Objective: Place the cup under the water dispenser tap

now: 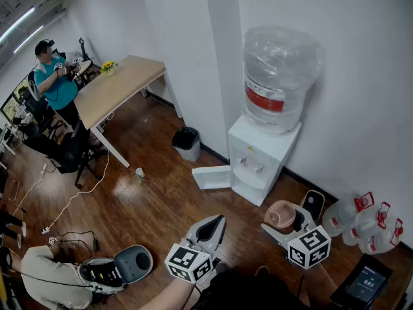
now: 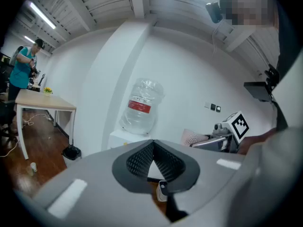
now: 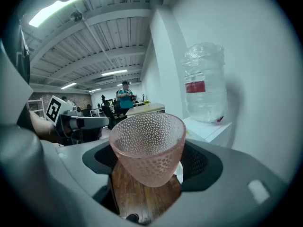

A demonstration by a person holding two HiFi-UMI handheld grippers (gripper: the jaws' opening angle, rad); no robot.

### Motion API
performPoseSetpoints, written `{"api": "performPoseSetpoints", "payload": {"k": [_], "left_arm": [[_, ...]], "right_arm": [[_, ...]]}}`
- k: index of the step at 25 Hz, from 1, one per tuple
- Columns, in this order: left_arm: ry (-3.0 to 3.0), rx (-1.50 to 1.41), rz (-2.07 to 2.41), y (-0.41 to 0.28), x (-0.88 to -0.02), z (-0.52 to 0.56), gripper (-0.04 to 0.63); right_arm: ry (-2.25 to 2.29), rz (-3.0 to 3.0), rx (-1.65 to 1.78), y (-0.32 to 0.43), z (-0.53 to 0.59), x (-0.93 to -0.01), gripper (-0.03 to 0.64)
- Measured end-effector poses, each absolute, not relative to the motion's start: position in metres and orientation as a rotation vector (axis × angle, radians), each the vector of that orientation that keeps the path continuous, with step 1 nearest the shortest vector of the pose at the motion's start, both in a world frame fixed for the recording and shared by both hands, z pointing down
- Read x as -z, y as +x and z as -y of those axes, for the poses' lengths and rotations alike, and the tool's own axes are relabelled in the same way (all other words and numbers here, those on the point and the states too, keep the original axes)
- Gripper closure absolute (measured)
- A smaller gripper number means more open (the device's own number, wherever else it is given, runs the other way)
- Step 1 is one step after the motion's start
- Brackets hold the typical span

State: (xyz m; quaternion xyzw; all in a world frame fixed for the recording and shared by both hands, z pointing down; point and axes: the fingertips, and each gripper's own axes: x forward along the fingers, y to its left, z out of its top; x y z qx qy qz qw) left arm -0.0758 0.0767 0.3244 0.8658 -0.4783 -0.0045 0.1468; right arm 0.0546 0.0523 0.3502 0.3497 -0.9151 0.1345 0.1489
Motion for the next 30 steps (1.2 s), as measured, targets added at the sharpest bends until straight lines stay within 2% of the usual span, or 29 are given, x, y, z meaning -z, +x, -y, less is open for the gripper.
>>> {"api": "performPoseSetpoints", "payload": {"k": [13,21,30], "left_arm": [[2.543,-0.049,1.286,-0.11,-0.356,-0.052,0.594],[2.584,-0.092,1.148,-0.102,-0.38,-0.032,0.594],[2.498,-0.24,1.18,-0.102,-0.454,0.046,0.594]], "right_arm": [[1.189,2.567,-0.503,0.02,-0.02,-0.4,0.23],[1.248,2.516,-0.479,0.005,0.008,-0.436,0.229],[1.286,2.469,-0.57,0.006,0.084,-0.525,0.23]]}}
